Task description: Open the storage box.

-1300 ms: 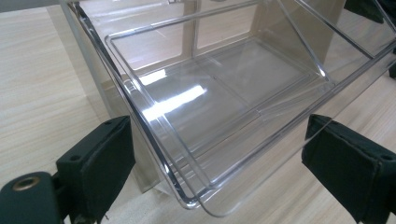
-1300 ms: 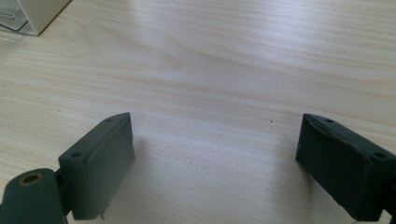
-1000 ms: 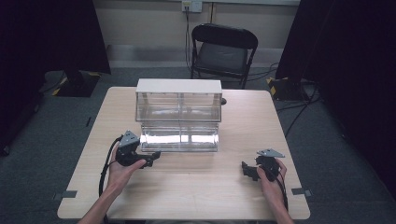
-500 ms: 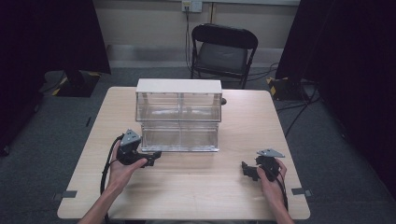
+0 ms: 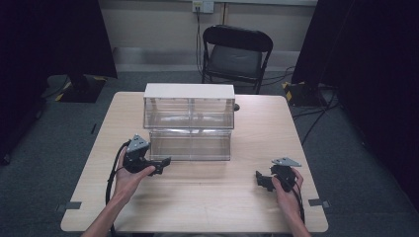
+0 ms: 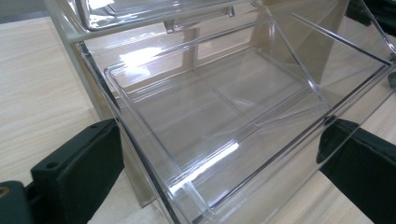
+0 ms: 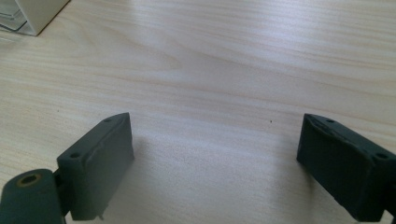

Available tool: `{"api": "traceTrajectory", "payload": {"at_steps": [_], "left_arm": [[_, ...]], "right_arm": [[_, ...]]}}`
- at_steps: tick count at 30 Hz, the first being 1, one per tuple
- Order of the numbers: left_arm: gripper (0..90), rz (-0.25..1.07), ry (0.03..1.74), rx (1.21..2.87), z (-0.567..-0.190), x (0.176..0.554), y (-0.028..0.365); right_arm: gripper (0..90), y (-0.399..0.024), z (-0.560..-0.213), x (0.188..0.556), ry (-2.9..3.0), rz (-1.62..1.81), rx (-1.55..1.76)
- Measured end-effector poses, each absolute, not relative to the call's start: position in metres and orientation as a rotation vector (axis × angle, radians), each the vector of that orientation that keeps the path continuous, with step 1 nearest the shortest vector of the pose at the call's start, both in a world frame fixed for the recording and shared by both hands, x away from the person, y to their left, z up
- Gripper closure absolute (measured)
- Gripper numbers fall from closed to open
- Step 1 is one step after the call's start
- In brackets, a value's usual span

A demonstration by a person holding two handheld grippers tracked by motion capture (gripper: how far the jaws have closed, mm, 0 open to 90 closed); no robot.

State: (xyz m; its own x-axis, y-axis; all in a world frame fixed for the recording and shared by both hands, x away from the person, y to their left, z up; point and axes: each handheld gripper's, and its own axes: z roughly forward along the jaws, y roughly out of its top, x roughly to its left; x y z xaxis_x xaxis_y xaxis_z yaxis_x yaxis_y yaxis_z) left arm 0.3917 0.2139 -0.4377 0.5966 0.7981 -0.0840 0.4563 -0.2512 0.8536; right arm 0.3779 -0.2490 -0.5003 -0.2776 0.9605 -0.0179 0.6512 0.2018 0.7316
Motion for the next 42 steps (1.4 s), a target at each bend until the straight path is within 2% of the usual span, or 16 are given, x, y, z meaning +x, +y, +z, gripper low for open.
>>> {"api": "traceTrajectory", "payload": {"at_steps": [20, 23, 36, 42], "left_arm": [[4.1, 0.463, 1.023, 1.893, -0.4357, 0.3924, 0.2151], [8.7, 0.471, 1.039, 1.875, -0.4354, 0.3918, 0.2160], [8.0, 0.490, 1.033, 1.861, -0.4334, 0.3915, 0.2171], [11.5, 0.504, 1.018, 1.848, -0.4293, 0.3913, 0.2169]], "right_arm": [[9.9, -0.2490, -0.5003, 0.3778, 2.008, 0.858, 1.495], [9.8, -0.2490, -0.5003, 0.3778, 2.007, 0.858, 1.495], [9.7, -0.2489, -0.5004, 0.3780, 2.004, 0.853, 1.497], [9.7, -0.2490, -0.5004, 0.3780, 2.004, 0.855, 1.497]]}}
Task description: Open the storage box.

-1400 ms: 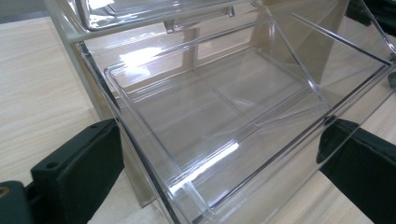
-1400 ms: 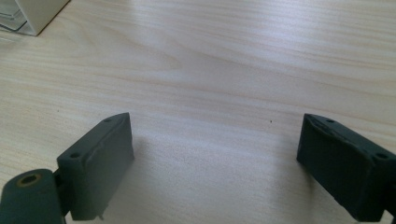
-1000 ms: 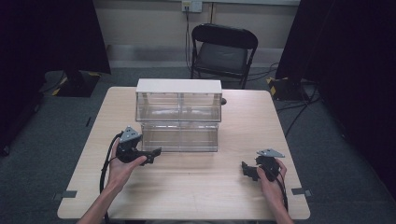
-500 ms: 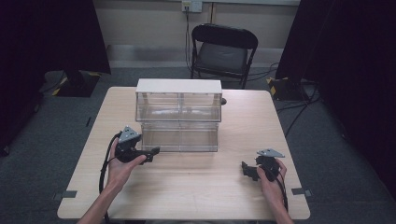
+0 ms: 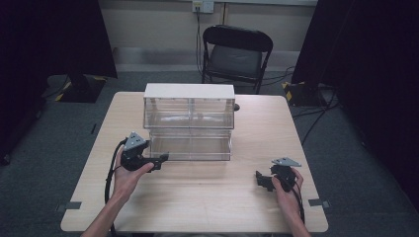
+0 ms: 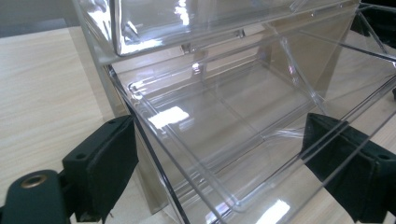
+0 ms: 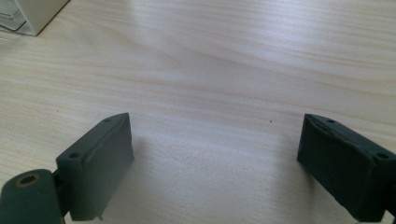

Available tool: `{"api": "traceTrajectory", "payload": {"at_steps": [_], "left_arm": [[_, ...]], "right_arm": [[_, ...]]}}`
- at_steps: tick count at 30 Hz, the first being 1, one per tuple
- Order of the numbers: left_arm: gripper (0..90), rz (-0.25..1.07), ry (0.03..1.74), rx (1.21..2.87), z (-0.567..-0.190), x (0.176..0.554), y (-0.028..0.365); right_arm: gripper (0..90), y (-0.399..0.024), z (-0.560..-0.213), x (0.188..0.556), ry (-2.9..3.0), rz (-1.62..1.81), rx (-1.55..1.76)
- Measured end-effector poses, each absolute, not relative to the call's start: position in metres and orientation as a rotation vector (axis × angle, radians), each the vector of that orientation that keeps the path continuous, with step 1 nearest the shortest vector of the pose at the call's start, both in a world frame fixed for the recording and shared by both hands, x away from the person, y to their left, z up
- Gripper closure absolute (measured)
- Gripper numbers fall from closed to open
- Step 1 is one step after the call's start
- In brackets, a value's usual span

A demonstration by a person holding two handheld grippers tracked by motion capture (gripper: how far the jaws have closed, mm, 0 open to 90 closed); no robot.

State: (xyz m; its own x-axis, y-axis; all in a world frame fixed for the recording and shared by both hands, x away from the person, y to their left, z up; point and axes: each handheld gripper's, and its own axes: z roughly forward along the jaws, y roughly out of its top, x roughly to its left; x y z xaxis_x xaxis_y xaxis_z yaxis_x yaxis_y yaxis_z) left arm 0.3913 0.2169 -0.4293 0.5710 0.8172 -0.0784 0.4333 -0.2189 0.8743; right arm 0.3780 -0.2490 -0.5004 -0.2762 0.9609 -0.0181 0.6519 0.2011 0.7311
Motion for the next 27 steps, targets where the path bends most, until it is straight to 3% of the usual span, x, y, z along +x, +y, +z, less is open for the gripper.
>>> {"api": "traceTrajectory", "payload": {"at_steps": [27], "left_arm": [[13.5, 0.501, 0.997, 1.839, -0.4212, 0.3926, 0.2169]], "right_arm": [[9.7, -0.2489, -0.5004, 0.3780, 2.003, 0.853, 1.498]]}}
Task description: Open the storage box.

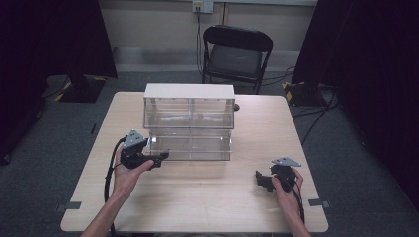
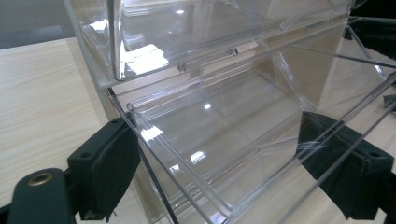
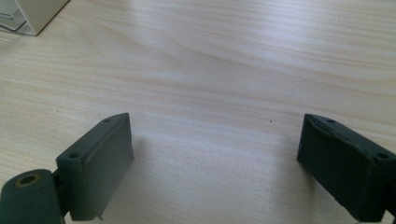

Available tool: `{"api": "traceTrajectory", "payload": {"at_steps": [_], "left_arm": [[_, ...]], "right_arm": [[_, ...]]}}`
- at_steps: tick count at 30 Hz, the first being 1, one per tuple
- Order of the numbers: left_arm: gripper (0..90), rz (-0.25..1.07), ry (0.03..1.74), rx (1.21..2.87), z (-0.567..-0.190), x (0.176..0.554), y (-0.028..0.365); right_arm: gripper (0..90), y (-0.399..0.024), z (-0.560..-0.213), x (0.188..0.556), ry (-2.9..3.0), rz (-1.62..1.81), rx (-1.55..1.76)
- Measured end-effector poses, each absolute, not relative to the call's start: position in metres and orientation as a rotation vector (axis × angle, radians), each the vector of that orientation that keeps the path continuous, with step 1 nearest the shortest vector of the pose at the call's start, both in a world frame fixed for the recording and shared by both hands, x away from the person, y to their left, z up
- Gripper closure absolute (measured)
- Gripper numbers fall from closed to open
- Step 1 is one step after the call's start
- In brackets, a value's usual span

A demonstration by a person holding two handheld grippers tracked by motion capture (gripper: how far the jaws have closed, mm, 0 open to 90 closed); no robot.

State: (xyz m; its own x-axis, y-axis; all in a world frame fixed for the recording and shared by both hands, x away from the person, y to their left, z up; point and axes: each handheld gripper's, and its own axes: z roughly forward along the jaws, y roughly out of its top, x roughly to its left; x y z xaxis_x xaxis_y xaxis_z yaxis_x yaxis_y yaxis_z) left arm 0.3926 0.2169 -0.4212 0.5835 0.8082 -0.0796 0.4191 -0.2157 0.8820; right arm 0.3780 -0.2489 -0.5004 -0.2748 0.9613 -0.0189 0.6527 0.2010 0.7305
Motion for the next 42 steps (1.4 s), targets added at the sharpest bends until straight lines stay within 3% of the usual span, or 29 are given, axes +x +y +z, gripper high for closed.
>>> {"api": "traceTrajectory", "payload": {"at_steps": [42], "left_arm": [[15.8, 0.517, 1.021, 1.837, -0.410, 0.387, 0.223]], "right_arm": [[9.6, -0.249, -0.500, 0.378, 2.002, 0.855, 1.499]]}}
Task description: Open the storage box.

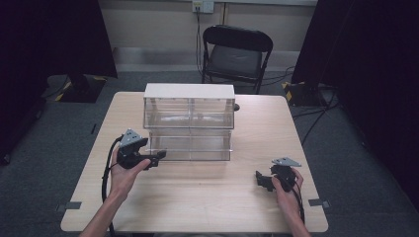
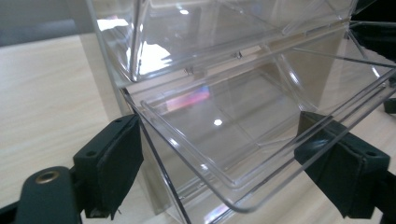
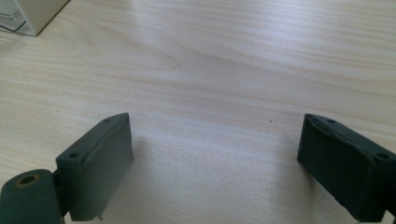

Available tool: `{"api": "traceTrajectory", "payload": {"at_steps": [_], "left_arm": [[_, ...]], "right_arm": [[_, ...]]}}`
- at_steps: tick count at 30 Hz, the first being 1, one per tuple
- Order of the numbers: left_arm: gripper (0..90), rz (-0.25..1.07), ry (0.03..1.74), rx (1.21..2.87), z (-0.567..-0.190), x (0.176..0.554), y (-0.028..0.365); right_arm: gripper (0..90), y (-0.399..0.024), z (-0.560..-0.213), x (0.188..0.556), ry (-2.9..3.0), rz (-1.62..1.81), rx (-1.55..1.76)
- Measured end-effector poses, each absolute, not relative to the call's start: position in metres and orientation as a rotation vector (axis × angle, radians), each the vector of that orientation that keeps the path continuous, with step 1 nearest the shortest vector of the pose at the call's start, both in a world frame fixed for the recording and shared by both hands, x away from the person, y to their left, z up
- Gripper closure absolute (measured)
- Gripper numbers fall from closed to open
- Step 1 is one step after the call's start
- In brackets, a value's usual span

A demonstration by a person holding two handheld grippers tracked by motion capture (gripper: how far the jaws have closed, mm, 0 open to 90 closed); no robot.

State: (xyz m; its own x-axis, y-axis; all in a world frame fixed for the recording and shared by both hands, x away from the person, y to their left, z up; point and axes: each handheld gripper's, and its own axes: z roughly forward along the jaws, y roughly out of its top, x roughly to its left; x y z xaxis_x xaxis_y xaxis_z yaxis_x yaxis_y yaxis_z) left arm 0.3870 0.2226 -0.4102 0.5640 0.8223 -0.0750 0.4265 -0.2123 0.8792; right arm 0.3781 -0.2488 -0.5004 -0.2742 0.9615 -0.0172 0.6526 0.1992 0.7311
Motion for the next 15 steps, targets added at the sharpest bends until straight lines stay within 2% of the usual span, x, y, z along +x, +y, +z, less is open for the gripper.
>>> {"api": "traceTrajectory", "payload": {"at_steps": [15], "left_arm": [[15.3, 0.515, 0.995, 1.805, -0.4019, 0.3930, 0.2225]], "right_arm": [[9.5, -0.2488, -0.5004, 0.3781, 2.002, 0.855, 1.500]]}}
